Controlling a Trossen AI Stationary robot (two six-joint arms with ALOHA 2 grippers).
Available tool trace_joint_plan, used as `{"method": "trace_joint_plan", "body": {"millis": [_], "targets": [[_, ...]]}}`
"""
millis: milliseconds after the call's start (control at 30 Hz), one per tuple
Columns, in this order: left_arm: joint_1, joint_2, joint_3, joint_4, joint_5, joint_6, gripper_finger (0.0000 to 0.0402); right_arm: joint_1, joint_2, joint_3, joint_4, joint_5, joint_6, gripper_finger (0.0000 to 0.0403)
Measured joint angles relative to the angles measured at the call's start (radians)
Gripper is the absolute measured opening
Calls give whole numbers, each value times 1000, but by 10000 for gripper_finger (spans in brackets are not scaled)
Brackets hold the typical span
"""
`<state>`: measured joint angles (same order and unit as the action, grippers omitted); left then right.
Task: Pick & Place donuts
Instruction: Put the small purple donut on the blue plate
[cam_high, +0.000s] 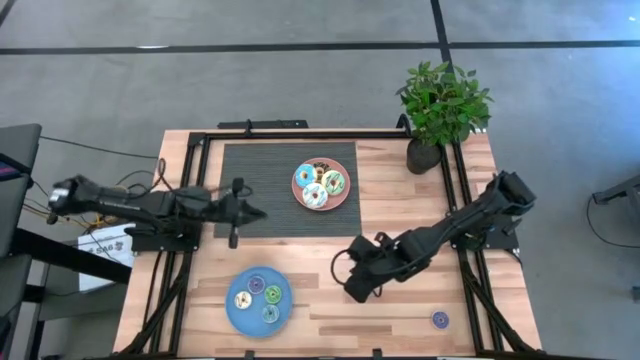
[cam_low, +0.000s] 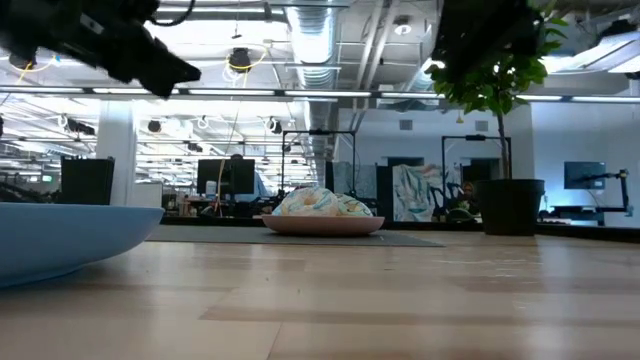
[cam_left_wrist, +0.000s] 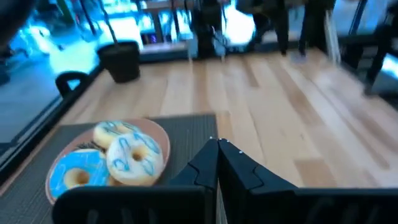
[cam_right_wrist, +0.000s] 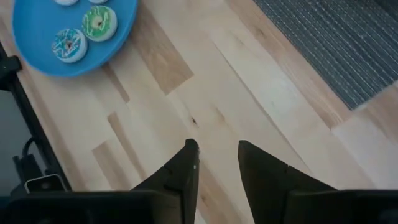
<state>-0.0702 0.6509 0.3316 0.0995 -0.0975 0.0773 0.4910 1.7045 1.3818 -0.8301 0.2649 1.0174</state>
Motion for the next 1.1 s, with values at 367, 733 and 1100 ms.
{"method": "trace_joint_plan", "body": {"millis": [367,733,1100], "targets": [[149,-473,-215,-44,72,-139,0,6,-66,-16,-154,-20,72,102],[149,-599,-321,-62,108,-111,0,48,-85,-15,-247,-71,187,102],[149,-594,-321,-65,85,-101,0,151,-96,-15,-393,-90,274,102]]}}
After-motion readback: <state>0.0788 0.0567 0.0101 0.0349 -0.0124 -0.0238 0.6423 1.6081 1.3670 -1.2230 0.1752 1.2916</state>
